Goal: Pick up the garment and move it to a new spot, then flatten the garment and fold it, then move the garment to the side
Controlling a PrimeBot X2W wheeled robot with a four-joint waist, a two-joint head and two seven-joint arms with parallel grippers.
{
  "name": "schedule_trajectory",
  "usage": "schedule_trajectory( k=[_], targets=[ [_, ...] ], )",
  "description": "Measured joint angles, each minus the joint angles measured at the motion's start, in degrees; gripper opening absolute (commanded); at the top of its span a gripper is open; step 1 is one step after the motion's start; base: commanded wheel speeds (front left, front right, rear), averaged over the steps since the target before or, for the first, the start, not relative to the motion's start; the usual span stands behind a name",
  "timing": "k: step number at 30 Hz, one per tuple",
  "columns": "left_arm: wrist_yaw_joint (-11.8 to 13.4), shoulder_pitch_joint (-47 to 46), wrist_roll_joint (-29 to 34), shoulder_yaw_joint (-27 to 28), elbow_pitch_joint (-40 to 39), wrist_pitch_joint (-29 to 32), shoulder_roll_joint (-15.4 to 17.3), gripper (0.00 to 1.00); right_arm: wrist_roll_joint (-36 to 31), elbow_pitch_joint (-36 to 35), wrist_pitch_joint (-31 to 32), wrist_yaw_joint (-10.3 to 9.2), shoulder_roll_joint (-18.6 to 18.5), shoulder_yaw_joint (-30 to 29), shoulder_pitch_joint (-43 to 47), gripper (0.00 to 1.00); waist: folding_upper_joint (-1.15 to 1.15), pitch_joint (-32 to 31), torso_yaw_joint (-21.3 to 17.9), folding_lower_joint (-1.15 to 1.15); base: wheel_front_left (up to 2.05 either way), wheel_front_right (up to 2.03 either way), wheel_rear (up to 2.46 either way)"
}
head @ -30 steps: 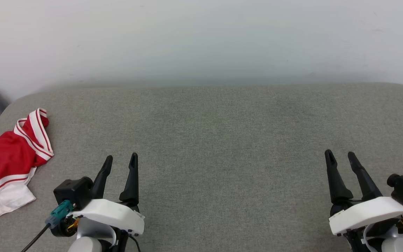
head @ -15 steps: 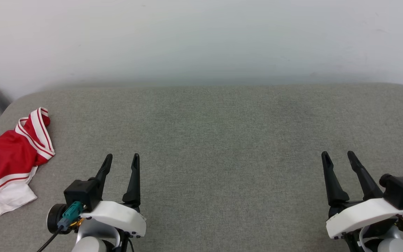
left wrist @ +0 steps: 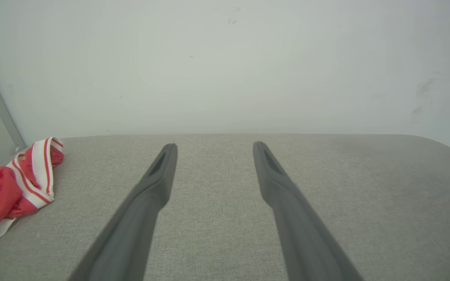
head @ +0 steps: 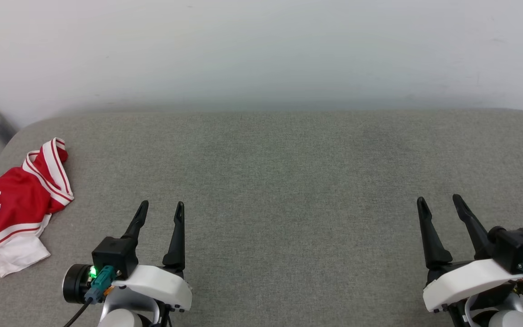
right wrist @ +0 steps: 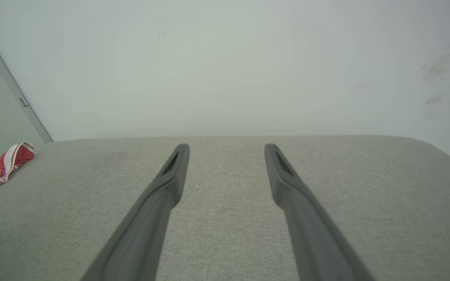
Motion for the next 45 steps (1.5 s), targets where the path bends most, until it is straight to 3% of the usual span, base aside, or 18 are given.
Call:
schedule_trajectory(
  k=[29, 45],
  targets=[
    [-2.5, 0.2, 10.2, 2.6, 1.7, -3.1, -2.5, 1.0, -9.3, -0.9, -1.8, 0.0, 0.0, -0.2, 0.6, 1.0, 0.0, 0.1, 0.6, 0.0, 0.0, 0.0, 0.0],
    [-4.0, 0.2, 10.4, 4.4, 3.0, -3.2, -3.6, 1.0, -8.5, 0.0, -2.4, 0.0, 0.0, -0.5, 0.6, 1.0, 0.0, 0.1, 0.6, 0.0, 0.0, 0.0, 0.0]
  ],
)
